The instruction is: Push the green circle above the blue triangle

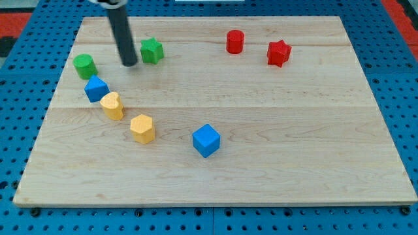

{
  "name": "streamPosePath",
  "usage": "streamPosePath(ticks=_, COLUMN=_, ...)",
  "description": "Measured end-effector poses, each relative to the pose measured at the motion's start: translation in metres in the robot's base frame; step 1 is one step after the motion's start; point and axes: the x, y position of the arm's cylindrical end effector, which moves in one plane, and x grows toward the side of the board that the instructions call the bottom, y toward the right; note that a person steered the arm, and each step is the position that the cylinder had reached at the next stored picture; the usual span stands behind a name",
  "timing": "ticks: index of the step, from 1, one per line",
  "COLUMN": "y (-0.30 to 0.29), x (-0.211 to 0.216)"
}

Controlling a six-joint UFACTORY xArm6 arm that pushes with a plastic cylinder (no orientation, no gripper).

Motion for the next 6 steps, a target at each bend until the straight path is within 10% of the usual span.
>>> streamPosePath(ticks=2, y=-0.059, x=-0.031)
streamPosePath(ticks=4, y=-0.12, x=0.029)
streamPosePath(ticks=6, y=-0.069, x=0.043)
